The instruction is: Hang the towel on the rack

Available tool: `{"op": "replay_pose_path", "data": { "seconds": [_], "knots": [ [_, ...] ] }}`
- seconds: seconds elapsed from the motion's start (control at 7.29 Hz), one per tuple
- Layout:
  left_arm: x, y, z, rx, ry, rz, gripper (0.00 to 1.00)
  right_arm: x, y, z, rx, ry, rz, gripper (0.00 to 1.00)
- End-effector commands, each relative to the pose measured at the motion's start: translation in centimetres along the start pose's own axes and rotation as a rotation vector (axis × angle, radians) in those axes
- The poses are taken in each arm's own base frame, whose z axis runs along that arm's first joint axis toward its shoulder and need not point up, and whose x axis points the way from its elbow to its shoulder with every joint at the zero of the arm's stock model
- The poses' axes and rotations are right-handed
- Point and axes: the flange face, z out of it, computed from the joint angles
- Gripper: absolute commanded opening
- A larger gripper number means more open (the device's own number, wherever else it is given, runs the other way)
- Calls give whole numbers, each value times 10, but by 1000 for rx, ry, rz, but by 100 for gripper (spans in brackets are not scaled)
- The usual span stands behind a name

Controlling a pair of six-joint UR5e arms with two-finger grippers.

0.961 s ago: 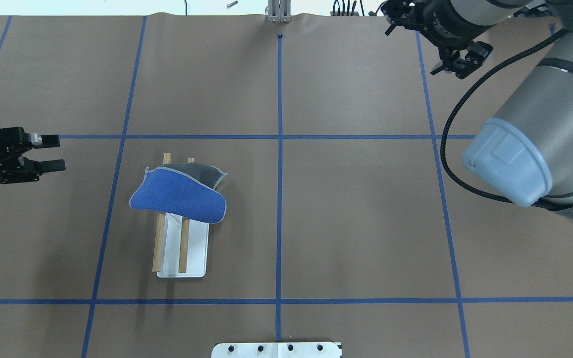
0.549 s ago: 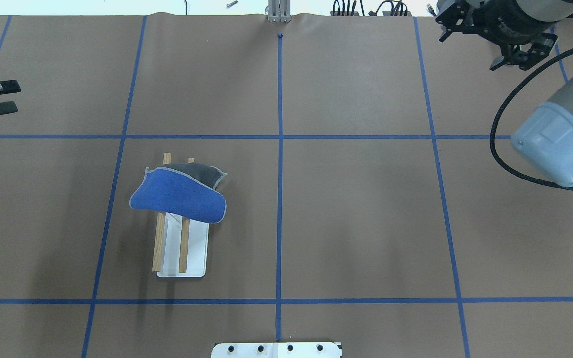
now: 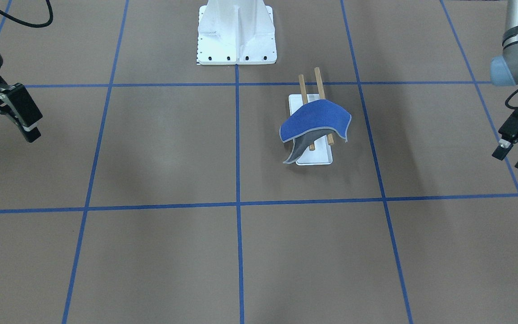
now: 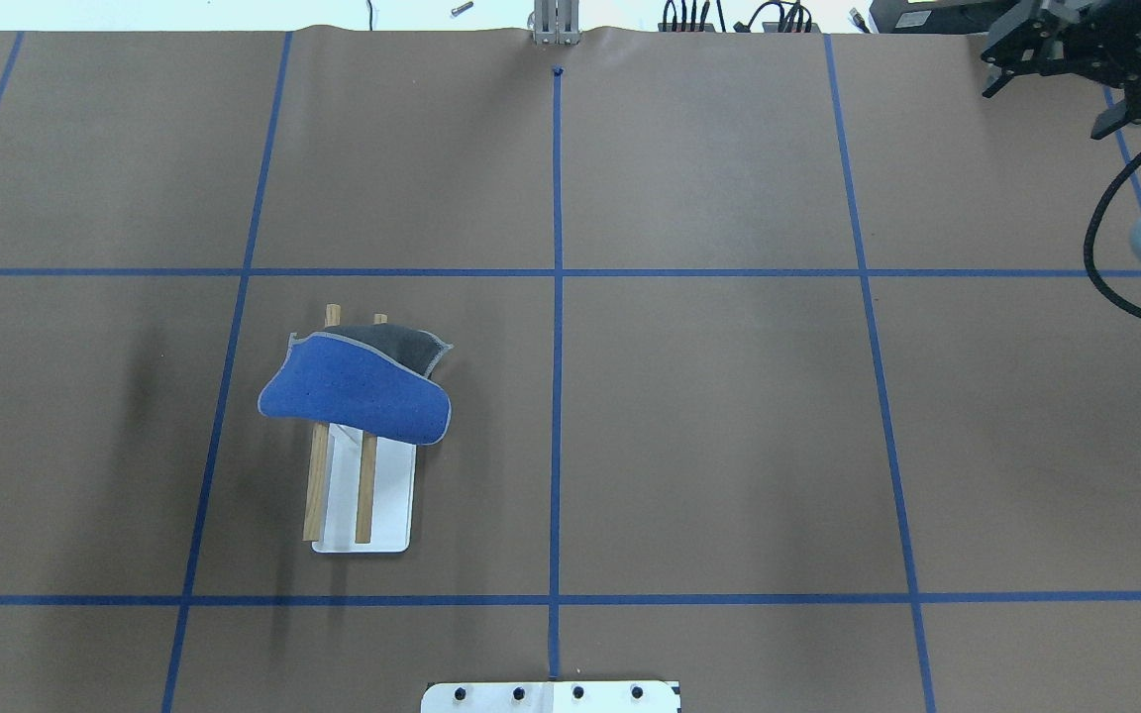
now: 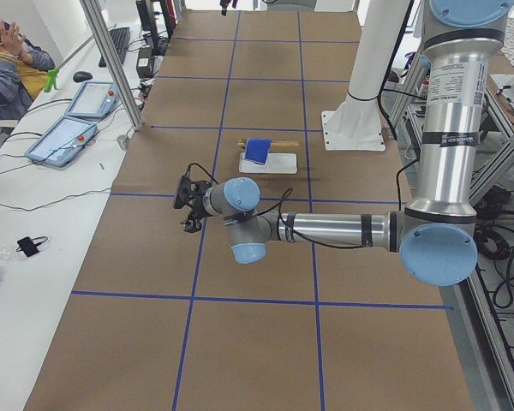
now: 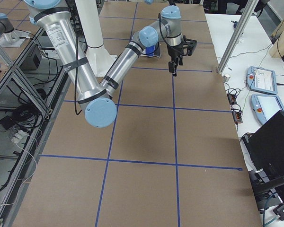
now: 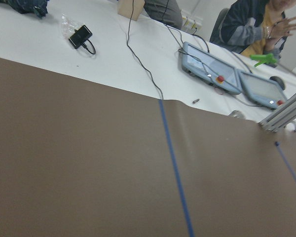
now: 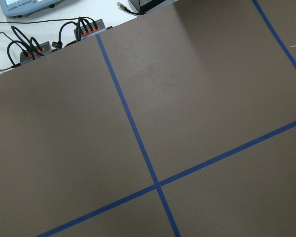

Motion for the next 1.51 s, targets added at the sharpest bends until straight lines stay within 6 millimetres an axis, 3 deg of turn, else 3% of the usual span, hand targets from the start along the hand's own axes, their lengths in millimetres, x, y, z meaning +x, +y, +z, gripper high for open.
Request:
{"op": "replay_pose_path", "data": {
  "seconds": [0.0,0.27,0.41,0.69,0.82,0.96,1.24,1.37],
  "knots": [
    [-41,0,0,-128,-155,134,98,42,-13,12,-41,27,-132,100],
    [-76,-16,-17,-259,-230,201,98,51,-13,23,-64,40,-188,100],
    [-79,-28,-35,-336,-205,185,98,63,-16,28,-79,56,-244,100],
    [-37,-48,-63,-439,-202,116,98,126,-22,47,-139,92,-341,100],
    [-35,-47,-66,-471,-199,169,98,159,-18,61,-183,104,-386,100],
    [-36,-45,-65,-507,-187,237,98,170,-21,75,-224,100,-417,100],
    [0,-84,-61,-577,-201,171,98,185,-26,96,-271,111,-467,100],
    [16,-90,-66,-557,-198,139,98,187,-26,98,-276,111,-465,100]
  ]
}}
